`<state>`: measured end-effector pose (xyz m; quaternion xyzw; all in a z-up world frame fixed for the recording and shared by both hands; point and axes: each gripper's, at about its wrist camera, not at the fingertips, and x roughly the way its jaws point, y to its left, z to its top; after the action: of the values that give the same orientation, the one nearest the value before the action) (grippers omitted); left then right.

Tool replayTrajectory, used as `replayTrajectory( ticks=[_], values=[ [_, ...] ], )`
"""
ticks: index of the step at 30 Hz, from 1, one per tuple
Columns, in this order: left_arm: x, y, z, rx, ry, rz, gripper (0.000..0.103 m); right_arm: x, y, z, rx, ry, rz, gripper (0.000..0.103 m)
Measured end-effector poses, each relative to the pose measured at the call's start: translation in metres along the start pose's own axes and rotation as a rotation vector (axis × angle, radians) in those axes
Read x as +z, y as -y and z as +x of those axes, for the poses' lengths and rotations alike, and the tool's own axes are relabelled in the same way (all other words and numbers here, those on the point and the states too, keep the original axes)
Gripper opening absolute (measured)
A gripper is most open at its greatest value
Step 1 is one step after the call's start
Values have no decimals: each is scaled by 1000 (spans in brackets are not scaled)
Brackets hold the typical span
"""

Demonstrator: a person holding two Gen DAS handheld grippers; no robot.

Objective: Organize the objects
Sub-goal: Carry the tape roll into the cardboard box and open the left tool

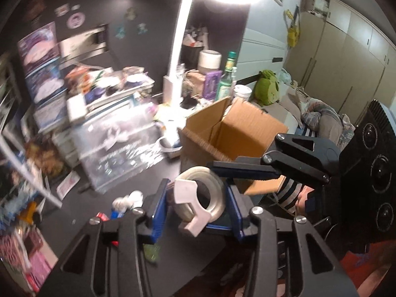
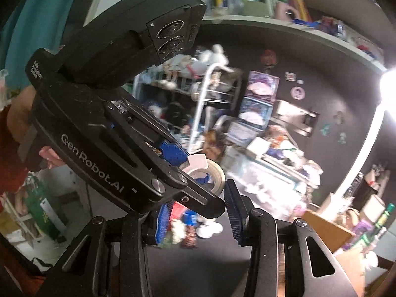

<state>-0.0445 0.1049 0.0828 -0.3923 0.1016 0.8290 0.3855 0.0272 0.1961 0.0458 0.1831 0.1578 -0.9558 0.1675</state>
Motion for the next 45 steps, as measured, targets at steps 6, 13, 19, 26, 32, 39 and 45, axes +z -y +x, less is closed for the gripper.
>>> replayTrajectory(
  ticks=[6,13,19,26,32,39,45],
  values=[
    [60,22,59,-97,-78,23,40,-5,66,-12,-55,-125,64,36],
    [94,35,126,-165,-172,13,39,-31,140,-1,-30,-317,136,36],
    [99,33,152,-147,-217,7,39,-44,159,12,-26,-421,157,36],
    [99,35,135,-99,-169,55,71,-59,162,28,-95,-489,134,61],
    [92,29,97,-24,-79,63,79,-56,164,24,-107,-476,148,61],
    [63,9,28,70,87,66,87,-31,133,11,-111,-376,147,61],
    [19,-30,-26,161,192,14,91,-9,77,18,-33,-288,117,61]
  ],
)
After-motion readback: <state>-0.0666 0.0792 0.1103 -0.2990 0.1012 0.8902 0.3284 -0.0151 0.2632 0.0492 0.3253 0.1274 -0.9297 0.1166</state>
